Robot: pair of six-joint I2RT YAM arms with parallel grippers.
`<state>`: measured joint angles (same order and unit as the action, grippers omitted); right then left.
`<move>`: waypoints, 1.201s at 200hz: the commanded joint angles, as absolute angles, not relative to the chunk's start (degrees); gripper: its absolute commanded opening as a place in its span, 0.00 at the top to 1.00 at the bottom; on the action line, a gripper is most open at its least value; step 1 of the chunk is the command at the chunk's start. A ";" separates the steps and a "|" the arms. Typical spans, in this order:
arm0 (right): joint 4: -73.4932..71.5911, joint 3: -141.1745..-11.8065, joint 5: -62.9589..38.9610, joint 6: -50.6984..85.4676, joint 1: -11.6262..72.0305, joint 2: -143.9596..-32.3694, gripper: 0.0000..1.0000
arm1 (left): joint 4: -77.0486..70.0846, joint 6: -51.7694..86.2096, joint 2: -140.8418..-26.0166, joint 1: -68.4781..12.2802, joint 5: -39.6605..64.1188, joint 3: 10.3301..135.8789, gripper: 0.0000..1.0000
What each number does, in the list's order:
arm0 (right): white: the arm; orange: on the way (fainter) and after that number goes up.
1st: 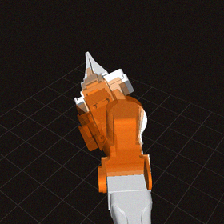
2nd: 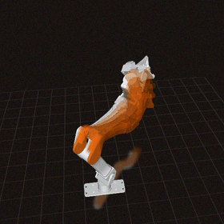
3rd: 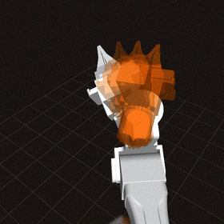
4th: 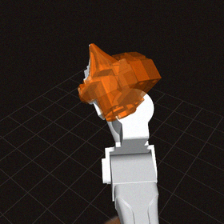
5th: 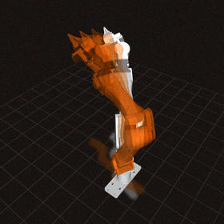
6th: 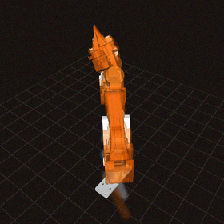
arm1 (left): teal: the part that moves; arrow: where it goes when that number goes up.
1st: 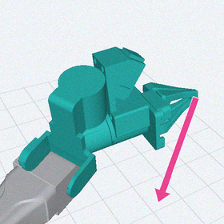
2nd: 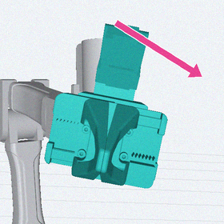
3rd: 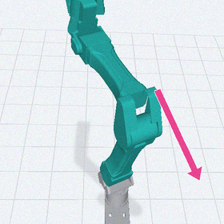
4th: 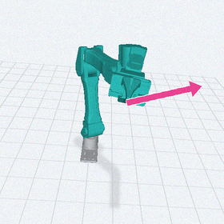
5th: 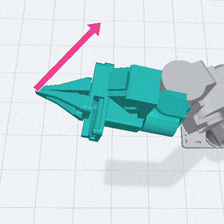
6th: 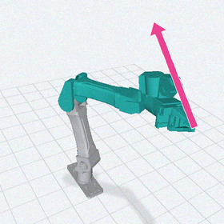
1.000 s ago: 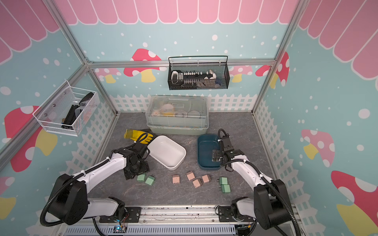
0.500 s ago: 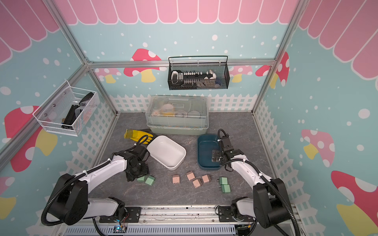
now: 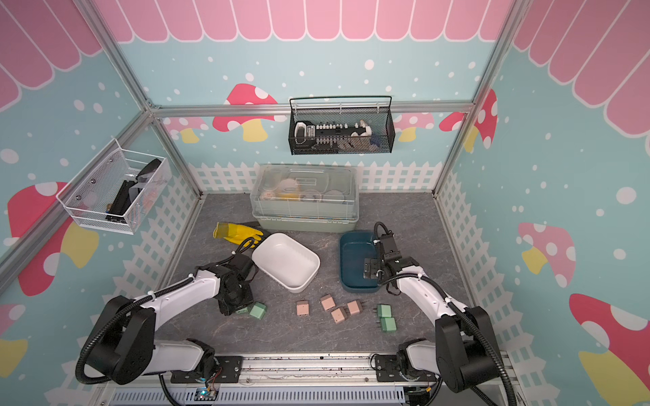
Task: Place the plugs by color into the storage box
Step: Pick up the plug from the center of the board.
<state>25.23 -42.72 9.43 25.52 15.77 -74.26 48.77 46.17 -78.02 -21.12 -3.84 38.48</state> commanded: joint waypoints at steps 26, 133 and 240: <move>24.61 -43.39 8.66 25.32 16.00 -75.73 0.01 | 48.57 50.62 -76.11 -20.16 -4.40 37.51 0.49; 23.77 -43.76 8.17 25.14 16.00 -76.88 0.01 | 51.15 48.93 -73.02 -18.50 -5.82 39.46 0.58; 23.30 -44.47 8.09 24.15 15.99 -77.94 0.01 | 56.28 44.26 -74.30 -16.15 -6.95 52.43 0.59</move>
<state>23.55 -42.89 8.05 24.91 15.77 -77.01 53.95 46.41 -73.30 -16.82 -4.91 46.78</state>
